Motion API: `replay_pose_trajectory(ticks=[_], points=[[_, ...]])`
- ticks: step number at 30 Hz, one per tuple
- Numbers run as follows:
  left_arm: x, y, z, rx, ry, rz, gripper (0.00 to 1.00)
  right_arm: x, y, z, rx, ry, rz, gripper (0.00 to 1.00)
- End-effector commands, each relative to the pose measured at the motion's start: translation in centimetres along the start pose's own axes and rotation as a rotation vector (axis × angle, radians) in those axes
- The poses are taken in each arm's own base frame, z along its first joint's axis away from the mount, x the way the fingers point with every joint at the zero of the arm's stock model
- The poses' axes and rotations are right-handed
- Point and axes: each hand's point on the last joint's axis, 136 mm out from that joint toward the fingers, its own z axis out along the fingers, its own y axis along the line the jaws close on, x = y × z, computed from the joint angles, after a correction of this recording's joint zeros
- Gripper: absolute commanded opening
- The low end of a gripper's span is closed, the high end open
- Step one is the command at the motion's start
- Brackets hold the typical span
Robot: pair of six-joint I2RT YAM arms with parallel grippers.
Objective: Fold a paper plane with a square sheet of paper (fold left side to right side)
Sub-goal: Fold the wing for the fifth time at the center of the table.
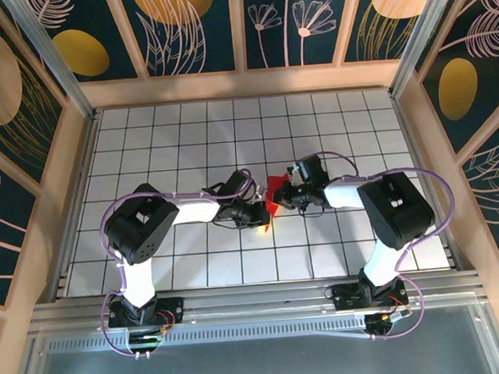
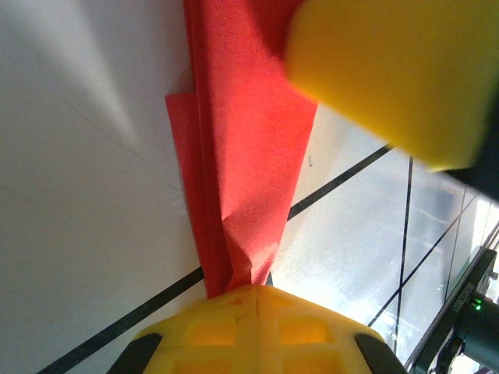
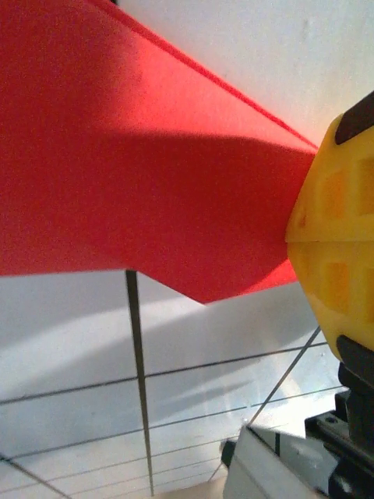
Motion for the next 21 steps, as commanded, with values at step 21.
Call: replay_pose_trajectory(ticks=[21], points=[[2.4,5.2,0.3,-0.210,0.037,-0.064,0.00,5.0,0.4,-0.2,-0.008,0.054,0.039,0.00]])
